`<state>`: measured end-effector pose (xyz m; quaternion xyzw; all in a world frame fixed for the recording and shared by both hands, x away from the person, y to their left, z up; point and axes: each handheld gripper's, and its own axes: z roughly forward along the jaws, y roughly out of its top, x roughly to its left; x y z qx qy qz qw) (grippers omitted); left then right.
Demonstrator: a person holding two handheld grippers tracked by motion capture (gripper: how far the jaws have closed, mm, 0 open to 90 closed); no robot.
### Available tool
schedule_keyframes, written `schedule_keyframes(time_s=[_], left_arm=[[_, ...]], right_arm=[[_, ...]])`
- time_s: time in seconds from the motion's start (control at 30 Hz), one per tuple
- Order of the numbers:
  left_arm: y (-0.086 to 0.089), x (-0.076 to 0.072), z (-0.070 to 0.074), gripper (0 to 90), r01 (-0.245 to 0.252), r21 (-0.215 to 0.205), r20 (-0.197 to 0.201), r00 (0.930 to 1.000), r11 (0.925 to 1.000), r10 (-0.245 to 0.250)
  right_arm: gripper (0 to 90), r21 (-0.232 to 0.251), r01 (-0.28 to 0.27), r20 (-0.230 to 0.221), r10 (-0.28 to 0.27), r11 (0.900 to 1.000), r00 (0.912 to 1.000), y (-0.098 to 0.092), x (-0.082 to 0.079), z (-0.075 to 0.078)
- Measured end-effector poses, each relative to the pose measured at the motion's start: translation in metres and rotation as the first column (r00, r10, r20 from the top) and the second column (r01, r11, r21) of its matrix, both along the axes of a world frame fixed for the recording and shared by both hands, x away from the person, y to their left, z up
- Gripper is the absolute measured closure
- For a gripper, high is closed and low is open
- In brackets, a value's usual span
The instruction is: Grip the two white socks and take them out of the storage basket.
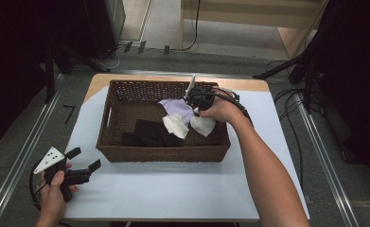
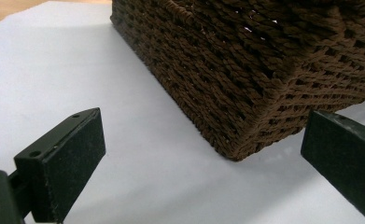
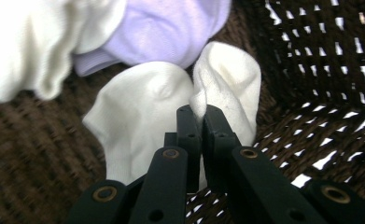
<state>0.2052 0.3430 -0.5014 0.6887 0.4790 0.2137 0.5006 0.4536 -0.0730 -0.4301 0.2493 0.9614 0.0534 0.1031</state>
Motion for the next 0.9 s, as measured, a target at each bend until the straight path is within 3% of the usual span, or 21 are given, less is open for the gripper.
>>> schedule_keyframes(time_s=[0.03, 0.27, 0.4, 0.53, 0.63, 0.73, 0.87, 0.9], left_arm=[[0.0, 0.0, 0.0, 0.8, 0.003, 0.001, -0.001, 1.0, 1.0, -0.003], [-0.001, 0.0, 0.0, 0.8, -0.003, 0.002, 0.001, 1.0, 1.0, 0.003], [-0.001, 0.001, 0.0, 0.8, -0.002, 0.005, -0.001, 1.0, 1.0, 0.002], [0.0, 0.001, 0.0, 0.8, -0.002, 0.005, 0.0, 1.0, 1.0, 0.002], [0.0, 0.0, 0.0, 0.8, -0.002, 0.001, 0.001, 1.0, 1.0, 0.002], [-0.001, 0.0, 0.0, 0.8, -0.005, -0.005, 0.003, 1.0, 1.0, 0.005], [0.0, 0.0, 0.0, 0.8, -0.003, -0.006, 0.003, 1.0, 1.0, 0.003], [0.0, 0.0, 0.0, 0.8, -0.003, -0.004, 0.004, 1.0, 1.0, 0.003]], right_arm=[[87.2, 0.0, 0.0, 0.0, 0.0, 1.0, 1.0, 0.0, 0.0, 0.0], [87.3, 0.12, -0.058, 0.016, 0.056, 0.991, 0.9983, 0.0, -0.016, 0.037], [87.2, 0.175, -0.12, 0.04, 0.115, 0.977, 0.9926, 0.006, -0.027, 0.058], [87.1, 0.218, -0.15, 0.07, 0.138, 0.964, 0.9879, 0.021, -0.035, 0.07], [86.7, 0.233, -0.176, 0.085, 0.16, 0.956, 0.9835, 0.034, -0.038, 0.069], [84.3, 0.22, -0.184, 0.064, 0.174, 0.958, 0.9827, 0.048, -0.038, 0.058], [73.6, 0.201, -0.177, 0.018, 0.176, 0.964, 0.9841, 0.058, -0.038, 0.043], [62.2, 0.192, -0.17, -0.021, 0.177, 0.967, 0.984, 0.063, -0.038, 0.033]])
